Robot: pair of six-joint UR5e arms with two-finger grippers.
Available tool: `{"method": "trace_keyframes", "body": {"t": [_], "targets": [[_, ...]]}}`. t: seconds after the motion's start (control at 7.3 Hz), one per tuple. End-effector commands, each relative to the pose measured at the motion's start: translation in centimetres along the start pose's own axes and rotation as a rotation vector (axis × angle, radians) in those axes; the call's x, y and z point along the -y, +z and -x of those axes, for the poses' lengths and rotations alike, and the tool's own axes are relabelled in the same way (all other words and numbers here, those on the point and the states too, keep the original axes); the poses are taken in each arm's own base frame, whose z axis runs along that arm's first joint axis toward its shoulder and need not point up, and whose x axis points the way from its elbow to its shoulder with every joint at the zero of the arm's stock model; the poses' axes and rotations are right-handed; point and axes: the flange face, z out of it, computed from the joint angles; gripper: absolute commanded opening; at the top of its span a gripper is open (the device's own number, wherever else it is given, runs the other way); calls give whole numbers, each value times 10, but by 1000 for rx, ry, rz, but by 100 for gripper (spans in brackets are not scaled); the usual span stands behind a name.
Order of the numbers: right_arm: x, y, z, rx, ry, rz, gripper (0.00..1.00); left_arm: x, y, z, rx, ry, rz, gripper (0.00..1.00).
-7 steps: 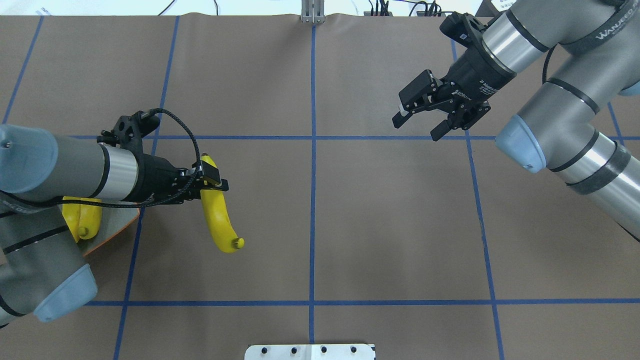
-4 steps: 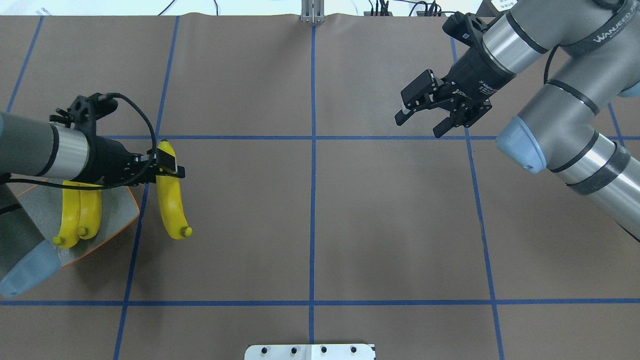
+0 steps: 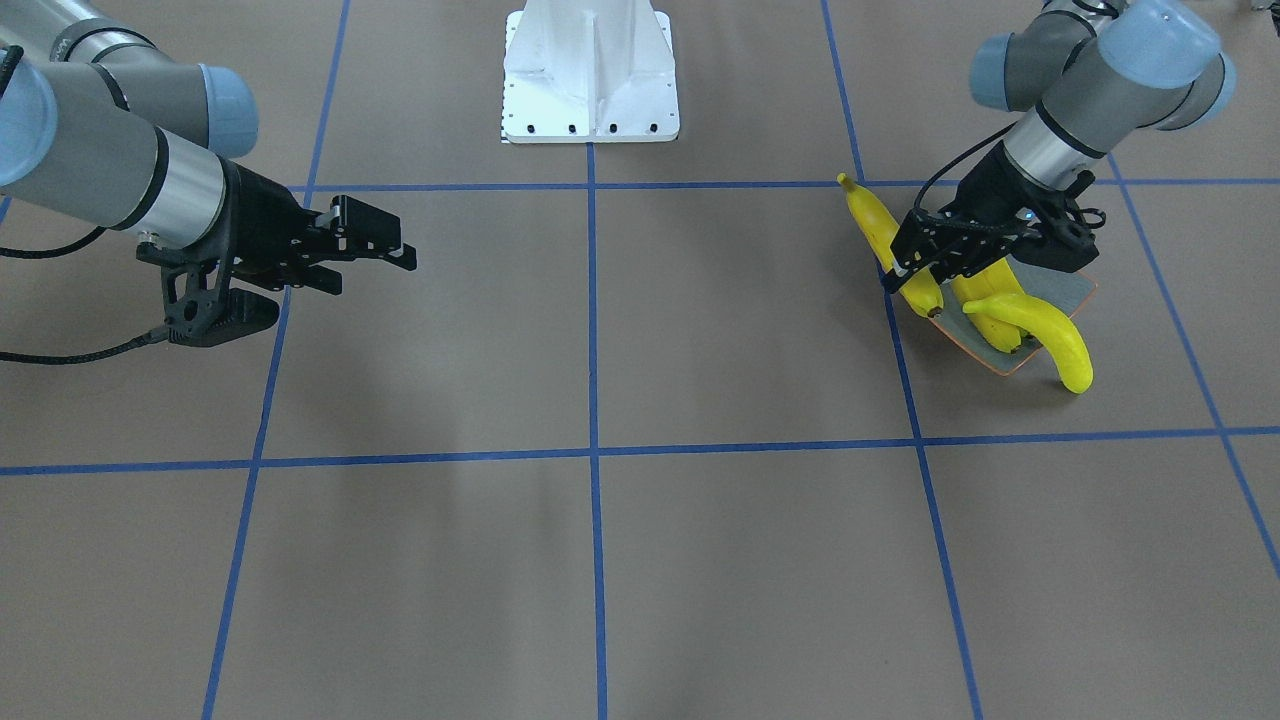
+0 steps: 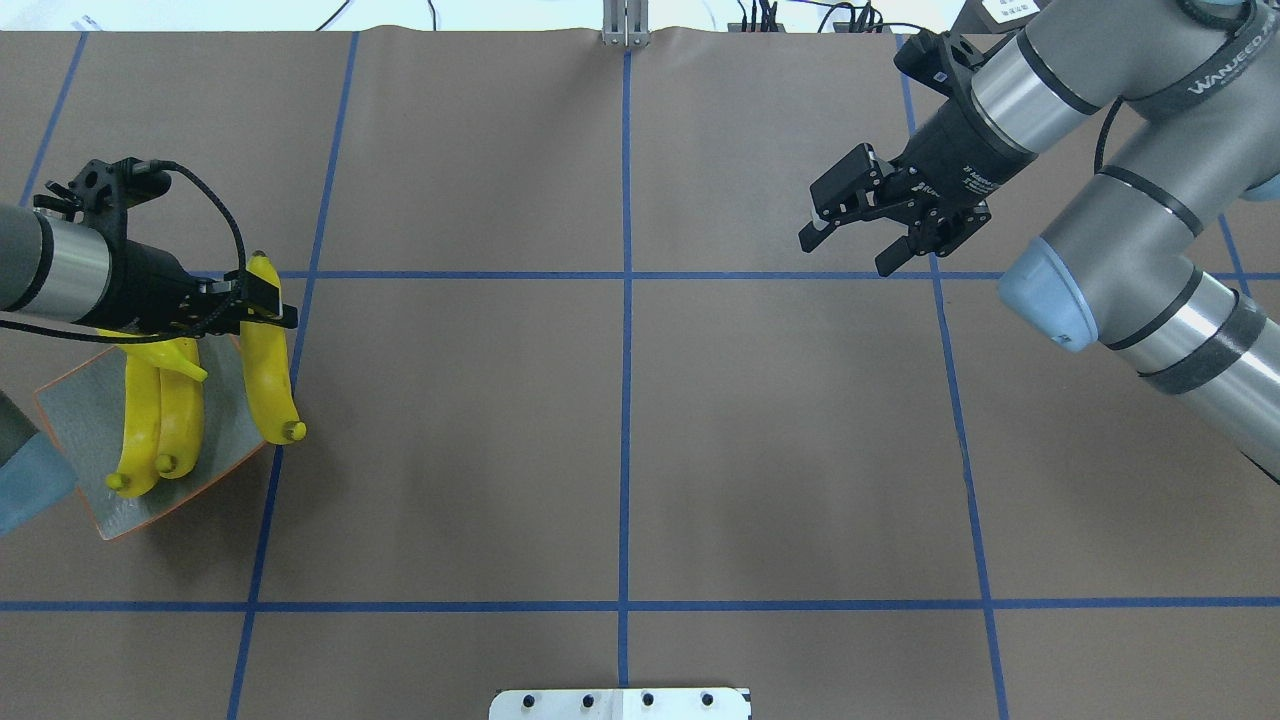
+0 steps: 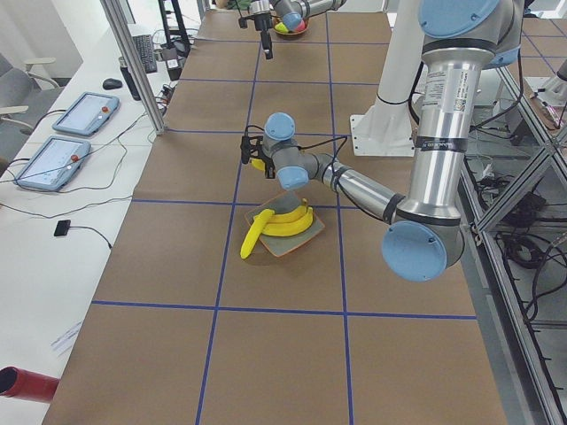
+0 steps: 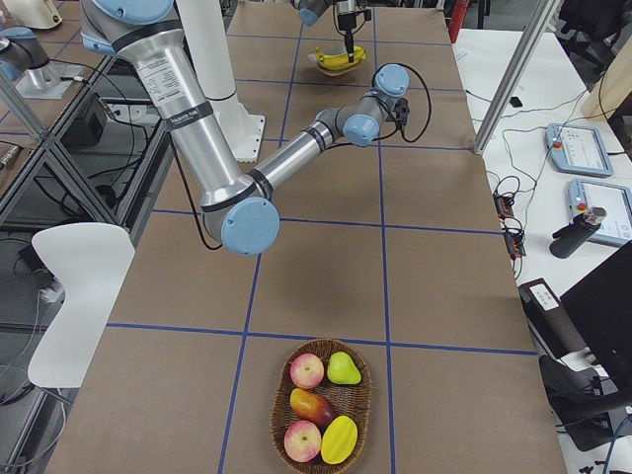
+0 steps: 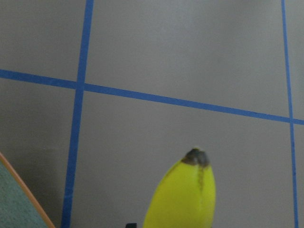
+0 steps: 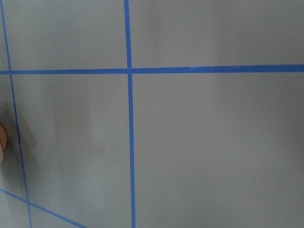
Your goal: Transfer all bananas from basket to plate
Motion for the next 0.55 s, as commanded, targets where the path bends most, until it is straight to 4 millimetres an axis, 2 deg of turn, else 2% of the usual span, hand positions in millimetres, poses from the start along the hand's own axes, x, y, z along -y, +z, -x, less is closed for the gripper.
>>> {"method": "trace_keyframes", "body": {"t": [0.0,0.41], "targets": [[1,2,-3,-13,3,-17,100,10,2,15,23,3,-10,0],[2,13,-4,-26,6,-16,100,25,14,47,78,86,-11,0]]}}
